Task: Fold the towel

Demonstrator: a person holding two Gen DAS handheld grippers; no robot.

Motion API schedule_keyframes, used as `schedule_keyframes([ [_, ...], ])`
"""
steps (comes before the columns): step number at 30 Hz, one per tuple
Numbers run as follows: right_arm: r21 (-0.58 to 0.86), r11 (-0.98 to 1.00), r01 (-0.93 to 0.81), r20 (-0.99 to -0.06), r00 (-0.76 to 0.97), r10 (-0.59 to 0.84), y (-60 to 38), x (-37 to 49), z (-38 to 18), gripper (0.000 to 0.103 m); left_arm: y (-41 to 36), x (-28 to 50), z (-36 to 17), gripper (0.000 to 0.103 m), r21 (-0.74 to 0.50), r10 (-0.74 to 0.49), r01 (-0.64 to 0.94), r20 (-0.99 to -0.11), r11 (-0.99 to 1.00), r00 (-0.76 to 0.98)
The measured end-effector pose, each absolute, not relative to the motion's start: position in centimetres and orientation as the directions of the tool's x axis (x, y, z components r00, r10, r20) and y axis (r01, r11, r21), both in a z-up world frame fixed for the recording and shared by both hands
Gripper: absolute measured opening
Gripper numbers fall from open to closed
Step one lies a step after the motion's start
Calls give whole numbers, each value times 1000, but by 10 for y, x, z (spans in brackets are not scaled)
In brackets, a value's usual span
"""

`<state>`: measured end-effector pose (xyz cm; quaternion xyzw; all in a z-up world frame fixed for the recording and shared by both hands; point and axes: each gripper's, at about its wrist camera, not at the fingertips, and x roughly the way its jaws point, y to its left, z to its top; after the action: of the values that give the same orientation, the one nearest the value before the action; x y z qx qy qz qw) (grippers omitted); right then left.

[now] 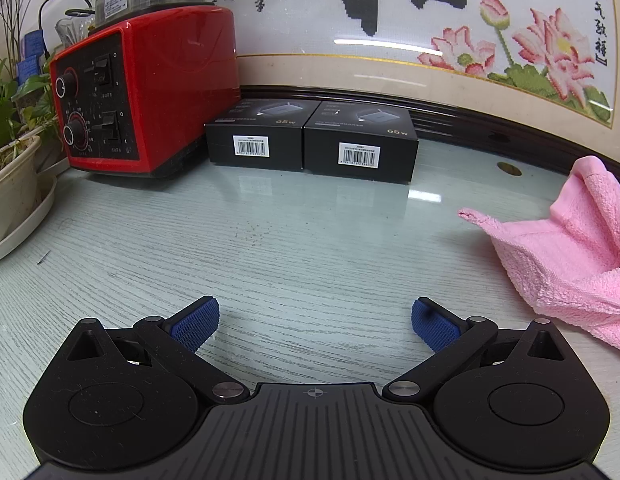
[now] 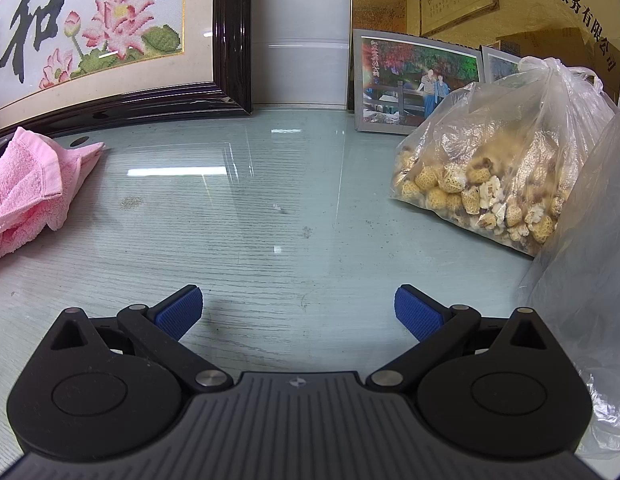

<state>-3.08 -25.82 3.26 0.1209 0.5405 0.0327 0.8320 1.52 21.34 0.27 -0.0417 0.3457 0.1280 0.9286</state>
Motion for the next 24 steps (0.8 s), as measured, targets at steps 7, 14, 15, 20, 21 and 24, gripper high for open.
schedule_keyframes([
  [7, 234, 969, 79, -892, 413, 182, -257, -31, 33, 103, 213, 15, 3, 103, 11, 209, -267, -653, 964, 728],
  [14, 234, 969, 80, -892, 413, 182, -257, -31, 33, 103, 214, 15, 3, 103, 11, 209, -267, -653, 964, 728],
  [15, 234, 969, 80, -892, 413, 182, -257, -31, 33, 103, 214, 15, 3, 103, 11, 209, -267, -653, 964, 728],
  [20, 235, 969, 80, -892, 414, 182, -257, -31, 33, 103, 213, 15, 3, 103, 13, 211, -268, -654, 963, 727],
  [21, 235, 969, 80, -892, 414, 182, -257, -31, 33, 103, 213, 15, 3, 103, 14, 212, -269, -654, 963, 726],
  [24, 234, 969, 81, -892, 413, 181, -256, -31, 33, 103, 213, 15, 2, 103, 15, 215, -272, -654, 962, 725],
])
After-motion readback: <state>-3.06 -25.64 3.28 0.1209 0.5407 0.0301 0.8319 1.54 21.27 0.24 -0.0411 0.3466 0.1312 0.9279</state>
